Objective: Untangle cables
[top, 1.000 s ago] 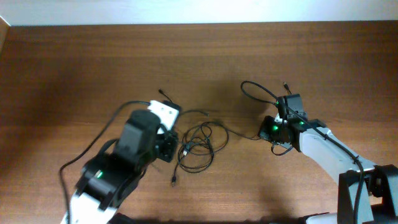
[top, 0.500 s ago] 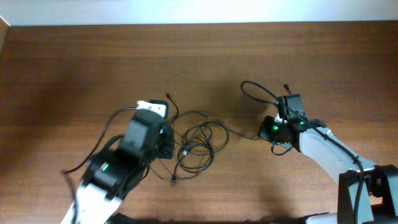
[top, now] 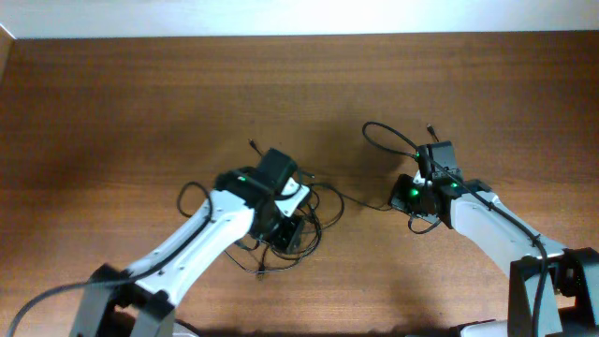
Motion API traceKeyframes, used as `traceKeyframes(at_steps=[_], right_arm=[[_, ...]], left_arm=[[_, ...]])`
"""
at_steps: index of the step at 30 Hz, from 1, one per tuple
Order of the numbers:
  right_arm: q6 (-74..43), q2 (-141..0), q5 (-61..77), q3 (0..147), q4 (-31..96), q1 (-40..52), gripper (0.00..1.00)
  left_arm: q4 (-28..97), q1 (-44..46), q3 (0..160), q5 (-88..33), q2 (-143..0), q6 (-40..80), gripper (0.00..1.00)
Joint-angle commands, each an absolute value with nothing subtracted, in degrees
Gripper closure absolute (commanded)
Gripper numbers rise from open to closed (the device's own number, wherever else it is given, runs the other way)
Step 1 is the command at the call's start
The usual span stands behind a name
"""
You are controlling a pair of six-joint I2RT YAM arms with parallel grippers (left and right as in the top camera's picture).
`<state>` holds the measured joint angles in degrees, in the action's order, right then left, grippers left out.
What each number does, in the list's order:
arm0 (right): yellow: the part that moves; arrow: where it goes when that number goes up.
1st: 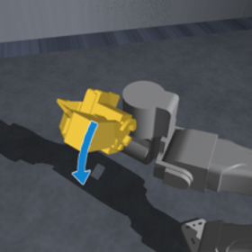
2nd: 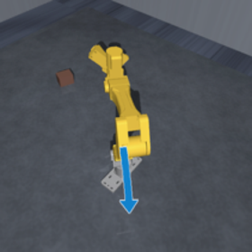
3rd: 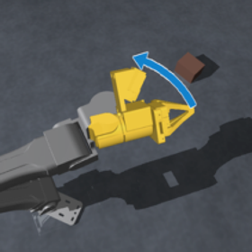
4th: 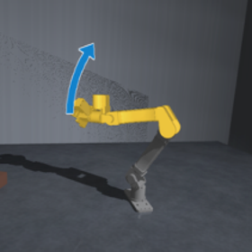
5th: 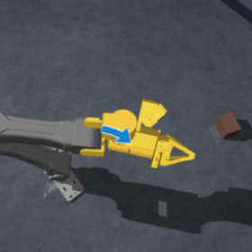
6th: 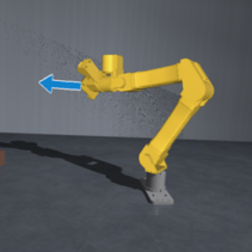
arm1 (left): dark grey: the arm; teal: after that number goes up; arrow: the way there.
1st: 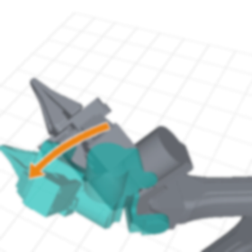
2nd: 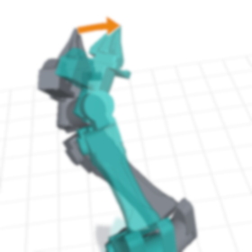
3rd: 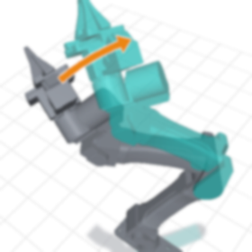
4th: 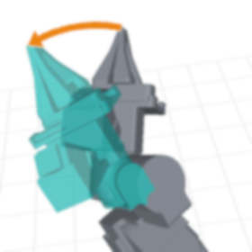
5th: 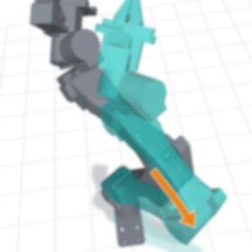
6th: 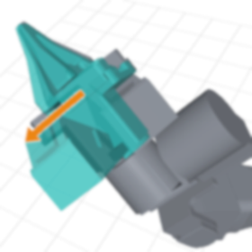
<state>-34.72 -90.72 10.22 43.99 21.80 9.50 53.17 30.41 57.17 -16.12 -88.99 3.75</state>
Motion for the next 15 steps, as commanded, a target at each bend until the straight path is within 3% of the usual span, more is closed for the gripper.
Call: traceKeyframes(at_steps=[1, 15], right_arm=[[-34.98, -90.50, 10.15, 43.66, 21.74, 9.37, 0.95], [-34.98, -90.50, 10.13, 43.66, 21.76, 9.37, 0.95]], left_arm=[[52.99, 34.00, 57.36, -17.58, -91.64, 1.67, 0.55], [41.93, 40.47, 52.31, -7.62, -92.05, 14.52, 0.59]])
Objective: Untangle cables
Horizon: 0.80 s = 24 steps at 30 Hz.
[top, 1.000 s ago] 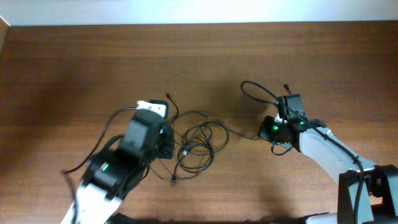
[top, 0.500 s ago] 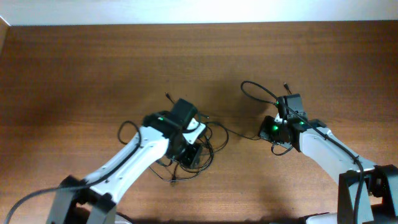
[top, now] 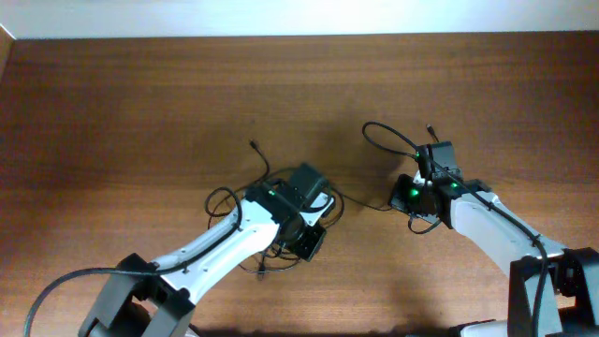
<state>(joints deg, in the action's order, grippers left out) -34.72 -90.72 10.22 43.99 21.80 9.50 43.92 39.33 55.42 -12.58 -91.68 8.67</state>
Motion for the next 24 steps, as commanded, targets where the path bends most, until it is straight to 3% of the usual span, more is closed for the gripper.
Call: traceKeyframes(at_steps=[1, 7, 14, 16, 24], right_arm=[[-34.98, -90.50, 10.13, 43.66, 21.74, 9.37, 0.95], [-34.98, -90.50, 10.13, 43.66, 21.74, 9.37, 0.95], [-34.98, -90.50, 10.13, 43.66, 21.74, 9.37, 0.95], [-34.98, -90.50, 10.13, 43.66, 21.76, 9.37, 0.95], [-34.98, -90.50, 10.15, 43.66, 21.76, 9.37, 0.95]], left_arm=[[41.23, 40.51, 51.72, -6.09, -92.05, 15.59, 0.59], [32.97, 40.51, 46.33, -4.97, -92.05, 17.37, 0.66], [32.84, 40.51, 46.22, -5.08, -92.05, 17.34, 0.85], [32.86, 40.51, 46.22, -5.08, -92.03, 17.34, 0.99], [40.60, 38.28, 53.39, -4.64, -85.49, 17.08, 1.00]])
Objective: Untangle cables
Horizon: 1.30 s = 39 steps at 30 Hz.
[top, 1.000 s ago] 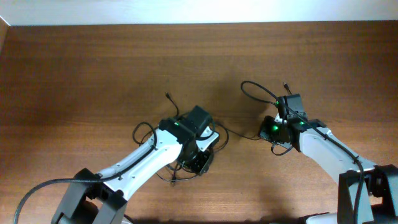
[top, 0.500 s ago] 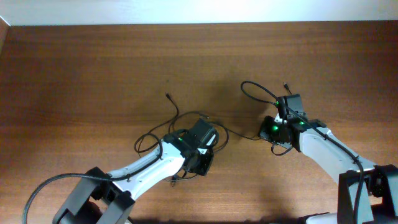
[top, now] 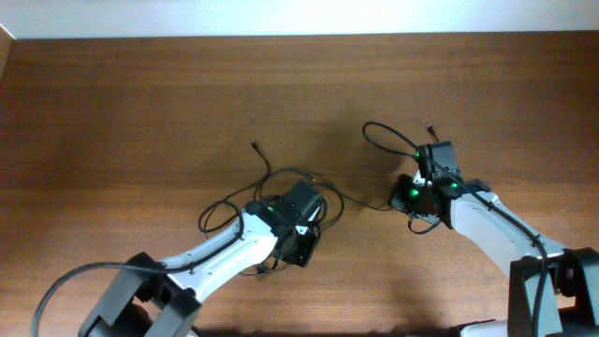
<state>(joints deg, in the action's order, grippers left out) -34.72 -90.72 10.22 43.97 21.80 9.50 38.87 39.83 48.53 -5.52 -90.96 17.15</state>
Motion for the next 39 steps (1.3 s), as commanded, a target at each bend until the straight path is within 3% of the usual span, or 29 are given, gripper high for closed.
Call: traceKeyframes(at_steps=[1, 11, 21, 33, 39], right_arm=[[-34.98, -90.50, 10.15, 43.66, 21.76, 9.37, 0.96], [-34.98, -90.50, 10.15, 43.66, 21.76, 9.37, 0.96], [-34.98, -90.50, 10.15, 43.66, 21.74, 9.37, 0.96], [-34.98, -90.50, 10.15, 43.66, 21.74, 9.37, 0.96], [-34.98, -90.50, 10.35, 43.66, 21.65, 9.37, 0.96]], left_arm=[[41.47, 37.74, 54.68, -4.64, -83.33, 17.08, 1.00], [42.30, 25.67, 58.76, -3.81, -59.51, 17.06, 1.00], [27.33, 15.53, 58.78, -2.09, -40.23, 13.21, 1.00], [18.22, 15.42, 58.78, 33.34, -39.68, 13.21, 1.00], [20.78, 15.44, 58.76, 35.75, -46.13, 13.23, 1.00]])
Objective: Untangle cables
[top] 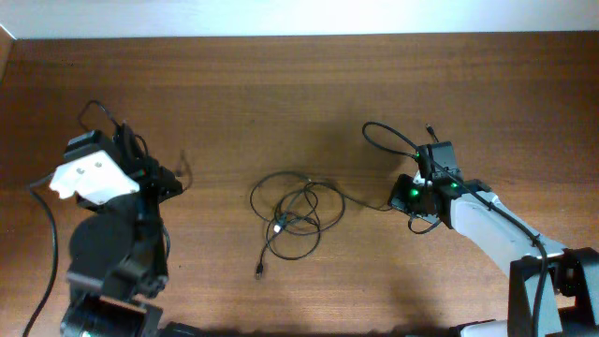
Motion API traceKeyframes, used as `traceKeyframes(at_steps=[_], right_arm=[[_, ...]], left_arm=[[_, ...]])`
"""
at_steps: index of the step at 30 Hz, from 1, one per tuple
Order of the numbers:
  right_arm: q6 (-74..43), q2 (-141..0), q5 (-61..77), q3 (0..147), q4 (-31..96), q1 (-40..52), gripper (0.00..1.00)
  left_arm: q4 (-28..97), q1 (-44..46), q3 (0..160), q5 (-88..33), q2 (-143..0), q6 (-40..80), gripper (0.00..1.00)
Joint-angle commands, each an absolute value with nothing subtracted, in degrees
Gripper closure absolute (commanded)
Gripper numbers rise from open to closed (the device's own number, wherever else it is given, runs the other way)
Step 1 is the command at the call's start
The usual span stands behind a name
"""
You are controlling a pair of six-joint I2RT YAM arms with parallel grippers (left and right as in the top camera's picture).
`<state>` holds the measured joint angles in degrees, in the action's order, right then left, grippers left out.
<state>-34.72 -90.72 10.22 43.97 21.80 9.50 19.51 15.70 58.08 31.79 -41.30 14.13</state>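
Note:
A loose tangle of thin black cables (295, 211) lies at the table's middle, with plug ends toward the front. My left gripper (168, 181) is drawn back to the far left, folded near its base. A short piece of black cable (183, 165) shows right at its tip, apparently gripped. My right gripper (409, 198) sits right of the tangle, shut on a cable strand (365, 202) that runs into the tangle. Behind it that cable's loop (386, 140) curls on the table. No wrist views are given.
The brown wooden table (299, 94) reaches a pale wall edge at the back. The left arm's white body (94, 178) fills the left front corner. The right arm (496, 229) slants in from the front right.
My left arm went from over the tangle to the far left. The cable whose end pointed to the back left is gone from the pile, and a piece now shows at the left gripper. My right arm is unmoved.
My left gripper was down on the tangle, its position over the pile shifting a little from moment to moment, while the right gripper held its strand still. Now the left arm is pulled back left and the pile lies uncovered and thinner.

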Motion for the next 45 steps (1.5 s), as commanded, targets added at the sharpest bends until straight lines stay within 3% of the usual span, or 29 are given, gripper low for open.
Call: traceKeyframes(at_steps=[1, 8, 15, 17, 24, 34, 36, 38, 41, 43, 45], right_arm=[[-34.98, -90.50, 10.35, 43.66, 21.65, 9.37, 0.96], [-34.98, -90.50, 10.35, 43.66, 21.65, 9.37, 0.96], [-34.98, -90.50, 10.48, 43.66, 21.65, 9.37, 0.96], [-34.98, -90.50, 10.57, 43.66, 21.61, 9.37, 0.96], [-34.98, -90.50, 10.59, 43.66, 21.61, 9.37, 0.96], [-35.00, -90.50, 10.79, 43.66, 21.56, 9.37, 0.96], [-34.98, -90.50, 10.79, 43.66, 21.56, 9.37, 0.96], [-34.98, -90.50, 10.79, 43.66, 21.56, 9.37, 0.95], [-34.98, -90.50, 10.79, 43.66, 21.56, 9.37, 0.95], [-34.98, -90.50, 10.79, 43.66, 21.58, 9.37, 0.86], [-34.96, -90.48, 11.05, 43.68, 21.56, 9.37, 0.75]], left_arm=[[21.15, 15.42, 58.76, 35.77, -47.42, 13.23, 1.00], [17.63, 13.45, 58.78, 23.59, -65.25, 13.08, 1.00], [12.73, 1.39, 64.53, -18.96, -83.92, 12.45, 1.00], [12.69, -2.33, 67.35, -26.37, -88.29, 15.86, 1.00], [18.85, -11.86, 68.29, -28.49, -95.22, 21.21, 1.00], [25.36, -12.75, 68.29, -26.11, -100.07, 20.99, 1.00], [24.86, -12.82, 68.34, -29.69, -99.88, 20.99, 0.77], [22.98, -12.93, 68.49, -34.94, -99.48, 20.99, 0.67], [21.30, -12.93, 69.97, -37.12, -97.47, 20.99, 0.35], [21.50, -12.93, 70.98, -37.10, -95.88, 20.99, 0.19], [21.52, -12.93, 71.42, -37.08, -92.75, 20.99, 0.13]])
